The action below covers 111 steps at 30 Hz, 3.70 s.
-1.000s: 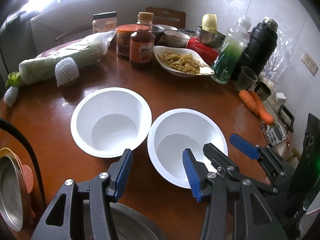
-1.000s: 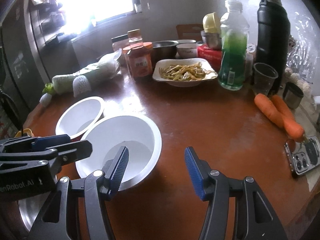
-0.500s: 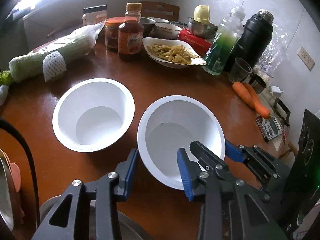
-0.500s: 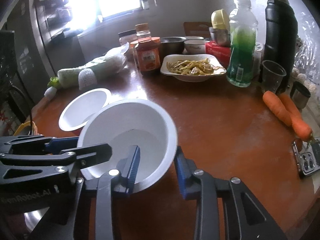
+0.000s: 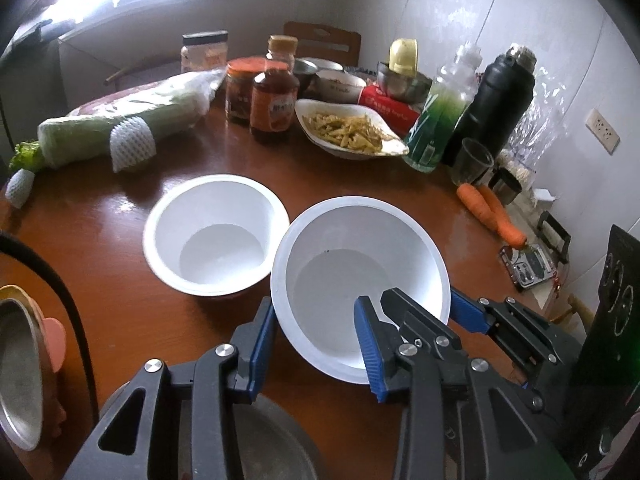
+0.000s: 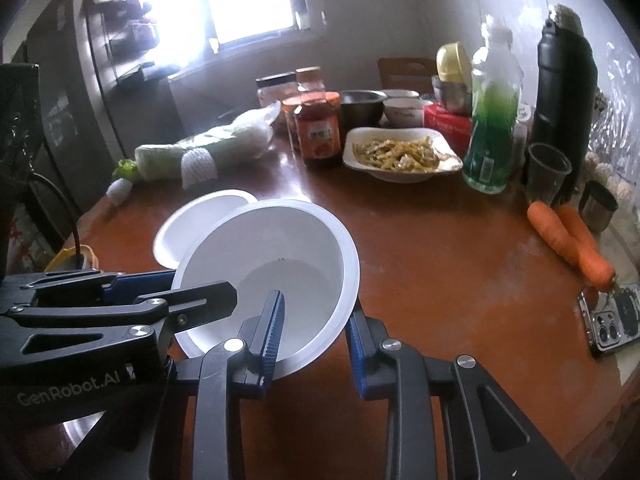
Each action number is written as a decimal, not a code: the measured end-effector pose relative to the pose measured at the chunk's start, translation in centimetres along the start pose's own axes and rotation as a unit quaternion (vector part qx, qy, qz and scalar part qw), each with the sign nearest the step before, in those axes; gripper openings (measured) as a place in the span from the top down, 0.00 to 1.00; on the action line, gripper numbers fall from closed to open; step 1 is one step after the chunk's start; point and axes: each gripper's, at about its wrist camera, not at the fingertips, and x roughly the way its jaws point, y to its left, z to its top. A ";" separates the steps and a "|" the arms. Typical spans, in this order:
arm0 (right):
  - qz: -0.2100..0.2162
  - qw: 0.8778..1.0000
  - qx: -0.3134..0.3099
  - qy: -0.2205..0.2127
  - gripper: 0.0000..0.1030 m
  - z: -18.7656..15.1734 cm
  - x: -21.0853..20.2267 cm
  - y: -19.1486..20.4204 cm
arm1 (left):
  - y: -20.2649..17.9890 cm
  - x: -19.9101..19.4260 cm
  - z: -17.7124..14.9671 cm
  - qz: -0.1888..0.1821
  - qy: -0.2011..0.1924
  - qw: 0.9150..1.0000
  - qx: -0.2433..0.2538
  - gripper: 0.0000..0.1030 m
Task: Organize plates and bowls
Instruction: 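Lift the white bowl with the left tool and carry it over the steel bowl, then lower the white bowl into the steel bowl with the left tool, then open the left tool to release the white bowl and withdraw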
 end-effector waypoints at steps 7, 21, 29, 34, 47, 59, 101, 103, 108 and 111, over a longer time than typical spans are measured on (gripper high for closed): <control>0.010 1.000 -0.016 -0.015 0.70 0.5 -1.4 2.4 | 1.3 -2.7 -0.6 0.009 -0.022 1.000 -0.007 0.61; 0.025 0.998 -0.053 -0.034 0.70 0.2 -4.2 7.9 | 3.9 -7.9 -3.1 0.026 -0.057 0.998 -0.020 0.61; 0.043 0.996 -0.067 -0.037 0.70 -0.9 -5.9 10.6 | 5.3 -10.6 -5.2 0.038 -0.067 0.997 -0.025 0.61; 0.056 0.995 -0.075 -0.025 0.70 -1.8 -6.1 11.8 | 6.1 -11.1 -6.4 0.042 -0.063 0.997 -0.032 0.61; 0.065 0.994 -0.084 0.008 0.69 -4.2 -5.4 12.4 | 6.5 -9.8 -8.6 0.061 -0.033 0.997 -0.033 0.61; 0.072 0.992 -0.091 0.050 0.69 -5.8 -3.1 12.7 | 7.6 -7.7 -9.9 0.075 -0.001 0.996 -0.042 0.61; 0.057 0.996 -0.069 0.022 0.45 -5.1 -4.1 11.3 | 8.9 -8.8 -9.4 0.071 -0.026 0.995 -0.061 0.61; 0.055 0.996 -0.063 0.016 0.45 -4.9 -4.4 10.8 | 9.0 -9.0 -9.1 0.071 -0.029 0.995 -0.063 0.60; 0.046 0.998 -0.048 -0.001 0.39 -4.1 -4.9 9.6 | 8.9 -9.2 -8.6 0.062 -0.035 0.996 -0.059 0.60; 0.042 0.998 -0.040 -0.004 0.38 -3.7 -4.7 8.9 | 8.8 -9.3 -7.9 0.061 -0.043 0.996 -0.056 0.59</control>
